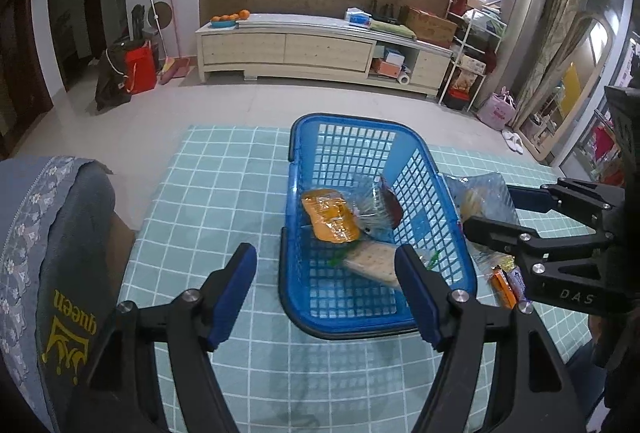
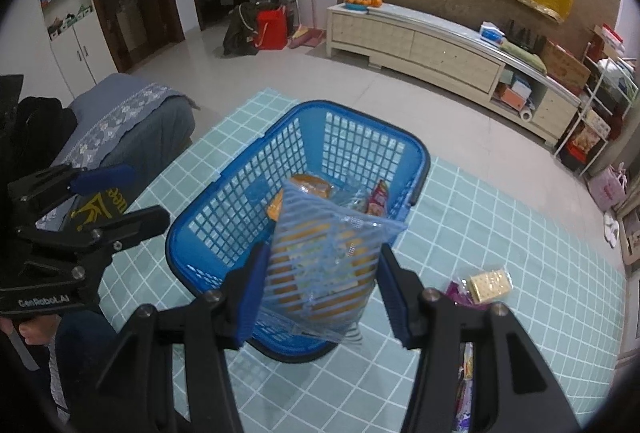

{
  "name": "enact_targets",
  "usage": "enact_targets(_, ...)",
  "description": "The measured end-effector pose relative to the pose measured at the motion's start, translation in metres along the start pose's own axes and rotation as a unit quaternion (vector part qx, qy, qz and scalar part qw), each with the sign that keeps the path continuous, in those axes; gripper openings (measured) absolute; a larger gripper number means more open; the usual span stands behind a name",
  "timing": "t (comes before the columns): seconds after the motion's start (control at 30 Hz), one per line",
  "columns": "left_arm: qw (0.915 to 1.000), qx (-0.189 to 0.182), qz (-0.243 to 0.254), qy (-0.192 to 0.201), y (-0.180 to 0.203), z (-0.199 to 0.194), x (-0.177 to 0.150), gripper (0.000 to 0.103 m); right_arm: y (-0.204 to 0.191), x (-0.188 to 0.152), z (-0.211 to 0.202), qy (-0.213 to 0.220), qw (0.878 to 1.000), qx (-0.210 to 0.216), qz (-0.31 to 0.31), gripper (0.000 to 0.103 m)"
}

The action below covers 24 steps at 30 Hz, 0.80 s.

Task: Organize snacks
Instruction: 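Open the right tool to drop the bread bag into the basket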

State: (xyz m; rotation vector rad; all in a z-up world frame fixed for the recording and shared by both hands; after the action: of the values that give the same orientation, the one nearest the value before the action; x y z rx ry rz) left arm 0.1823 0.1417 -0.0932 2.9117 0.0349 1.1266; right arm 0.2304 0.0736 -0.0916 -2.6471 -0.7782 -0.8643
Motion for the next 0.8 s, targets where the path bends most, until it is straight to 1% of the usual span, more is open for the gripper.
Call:
enact_targets(0.4,0.9998,-0.013,-0.011,-0.008,-0.006,0.018,-0.008,0.07,-0.001,-0.002,0.027,-0.039,0.999,-0.017,0.003,0.058)
enact_targets(0.47,0.9997,-0.016,-0.014,-0.011,-0.008,0.02,-0.01,0.07,0.0,-0.002,0.029,-0.041,0.999,-0.022,0.007,0.058)
enact_targets(0.73,0.9994,-0.02,-0.026,-0.012,-0.015,0.02,-0.015,0.07,-0.004,0.0,0.035,-0.043,0.999,-0.023,0.012,0.058)
enact_targets(0.8,0.9994,-0.019,-0.026,-0.012,-0.017,0.02,-0.016,0.07,-0.004,-0.001,0.037,-0.047,0.998,-0.03,0.012,0.06)
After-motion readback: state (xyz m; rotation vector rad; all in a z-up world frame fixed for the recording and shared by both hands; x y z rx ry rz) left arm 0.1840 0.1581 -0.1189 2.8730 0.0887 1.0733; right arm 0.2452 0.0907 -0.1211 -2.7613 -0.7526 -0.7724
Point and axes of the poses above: each gripper's, at about its wrist camera, not at the fingertips, and z roughly the way its jaws point, y to its right, x to its top, the point moved 9 cm from there along z, roughly the way its jaws point, and after that the axes turned 9 degrees about z, right-handed, at the moved point
